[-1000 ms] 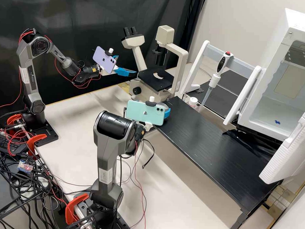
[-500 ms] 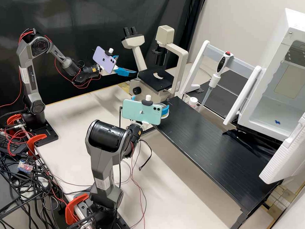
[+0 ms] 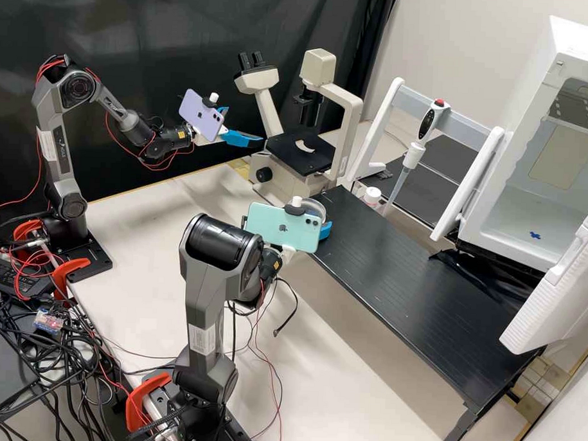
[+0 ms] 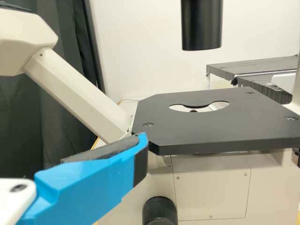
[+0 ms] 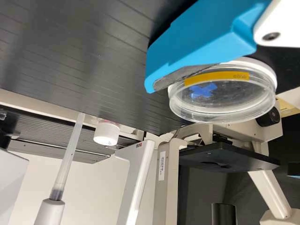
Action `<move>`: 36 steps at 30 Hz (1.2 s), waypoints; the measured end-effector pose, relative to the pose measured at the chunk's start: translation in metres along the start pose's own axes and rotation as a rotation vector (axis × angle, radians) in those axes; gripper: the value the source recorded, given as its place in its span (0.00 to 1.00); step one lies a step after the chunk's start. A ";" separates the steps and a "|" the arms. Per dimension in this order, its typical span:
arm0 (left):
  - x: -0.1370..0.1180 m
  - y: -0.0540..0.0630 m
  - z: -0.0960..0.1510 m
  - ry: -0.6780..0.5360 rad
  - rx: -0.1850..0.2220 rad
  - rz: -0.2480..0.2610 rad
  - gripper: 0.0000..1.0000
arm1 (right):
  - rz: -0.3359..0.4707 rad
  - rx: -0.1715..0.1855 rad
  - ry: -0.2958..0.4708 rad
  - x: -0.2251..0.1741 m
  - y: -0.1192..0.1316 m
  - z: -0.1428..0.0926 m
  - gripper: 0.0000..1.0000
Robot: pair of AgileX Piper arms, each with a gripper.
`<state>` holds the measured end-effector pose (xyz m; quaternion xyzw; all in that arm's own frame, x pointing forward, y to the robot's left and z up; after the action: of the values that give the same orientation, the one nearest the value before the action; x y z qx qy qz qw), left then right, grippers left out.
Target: Move the petri dish to the incubator
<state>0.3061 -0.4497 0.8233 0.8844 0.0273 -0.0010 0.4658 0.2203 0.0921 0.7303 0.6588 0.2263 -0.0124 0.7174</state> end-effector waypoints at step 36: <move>0.000 0.000 0.000 0.000 0.000 0.000 1.00 | 0.055 0.035 0.015 -0.012 0.011 -0.005 1.00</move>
<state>0.3061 -0.4497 0.8233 0.8844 0.0273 -0.0010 0.4658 0.2117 0.0948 0.7449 0.6772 0.2132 0.0086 0.7042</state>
